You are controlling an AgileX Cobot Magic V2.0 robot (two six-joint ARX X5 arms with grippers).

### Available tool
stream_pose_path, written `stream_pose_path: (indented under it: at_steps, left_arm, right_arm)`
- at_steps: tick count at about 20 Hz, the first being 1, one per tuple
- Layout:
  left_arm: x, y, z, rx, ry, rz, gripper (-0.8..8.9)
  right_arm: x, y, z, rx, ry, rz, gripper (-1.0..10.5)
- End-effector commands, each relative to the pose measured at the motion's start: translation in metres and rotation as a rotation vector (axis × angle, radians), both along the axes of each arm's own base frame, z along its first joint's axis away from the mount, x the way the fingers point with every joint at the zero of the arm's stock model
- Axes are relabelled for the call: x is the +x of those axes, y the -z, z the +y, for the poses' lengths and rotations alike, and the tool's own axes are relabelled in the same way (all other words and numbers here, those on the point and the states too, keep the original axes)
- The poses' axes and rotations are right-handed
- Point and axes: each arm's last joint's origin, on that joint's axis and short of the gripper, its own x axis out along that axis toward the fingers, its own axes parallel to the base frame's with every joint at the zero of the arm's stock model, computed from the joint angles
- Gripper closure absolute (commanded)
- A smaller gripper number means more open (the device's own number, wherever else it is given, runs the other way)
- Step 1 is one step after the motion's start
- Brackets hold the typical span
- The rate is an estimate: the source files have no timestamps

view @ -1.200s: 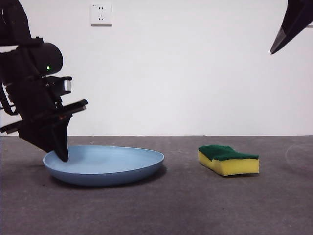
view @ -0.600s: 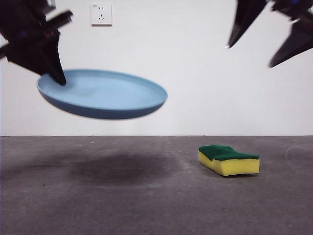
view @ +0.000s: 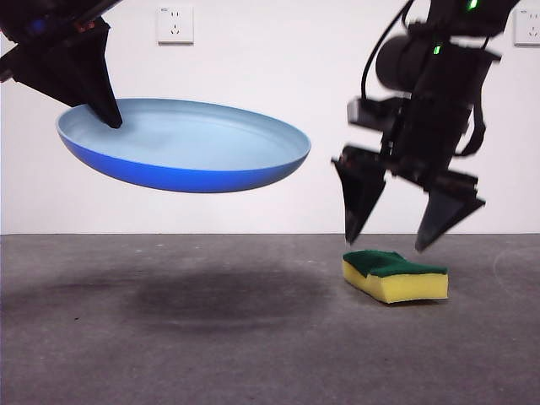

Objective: Pick up the plate,pick up the cloth,clean the plate with the cloth

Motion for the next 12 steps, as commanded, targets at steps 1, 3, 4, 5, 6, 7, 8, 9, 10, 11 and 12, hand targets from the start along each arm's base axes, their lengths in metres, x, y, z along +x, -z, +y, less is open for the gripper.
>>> stream_pose_path:
  at_steps: [1, 3, 4, 5, 6, 7, 8, 9, 10, 11, 12]
  left_arm:
    - [0.000, 0.002, -0.001, 0.008, 0.017, -0.006, 8.26]
    - [0.000, 0.002, -0.001, 0.013, 0.021, -0.009, 8.26]
    - [0.000, 0.002, -0.001, 0.015, 0.023, -0.011, 8.26]
    - [0.000, 0.002, -0.001, 0.015, 0.022, -0.014, 8.26]
    - [0.001, 0.001, -0.001, 0.013, 0.022, -0.019, 8.26]
    - [0.001, 0.001, -0.001, 0.011, 0.022, -0.025, 8.26]
    - [0.002, 0.000, -0.002, 0.008, 0.022, -0.036, 8.26]
    - [0.002, 0.000, -0.002, 0.005, 0.022, -0.046, 8.26]
    - [0.003, -0.001, -0.002, 0.003, 0.021, -0.054, 8.26]
    - [0.004, -0.001, -0.002, 0.007, 0.016, -0.060, 8.26]
    - [0.004, -0.001, -0.001, 0.027, -0.002, -0.067, 8.26]
  right_arm:
    - [0.004, 0.017, 0.002, -0.029, -0.007, 0.038, 3.5]
    - [0.006, 0.026, 0.002, -0.045, -0.004, 0.060, 3.5]
    - [0.006, 0.029, 0.003, -0.050, -0.004, 0.067, 3.6]
    - [0.006, 0.030, 0.003, -0.052, -0.003, 0.071, 4.0]
    - [0.006, 0.031, 0.003, -0.056, -0.002, 0.070, 4.9]
    - [0.007, 0.031, 0.003, -0.055, -0.002, 0.070, 5.6]
    - [0.006, 0.031, 0.003, -0.055, -0.002, 0.070, 6.4]
    - [0.006, 0.031, 0.003, -0.055, -0.002, 0.070, 7.2]
    - [0.007, 0.031, 0.003, -0.055, -0.003, 0.070, 7.9]
    - [0.007, 0.031, 0.003, -0.057, -0.010, 0.067, 8.6]
    - [0.007, 0.031, 0.003, -0.059, -0.020, 0.064, 9.4]
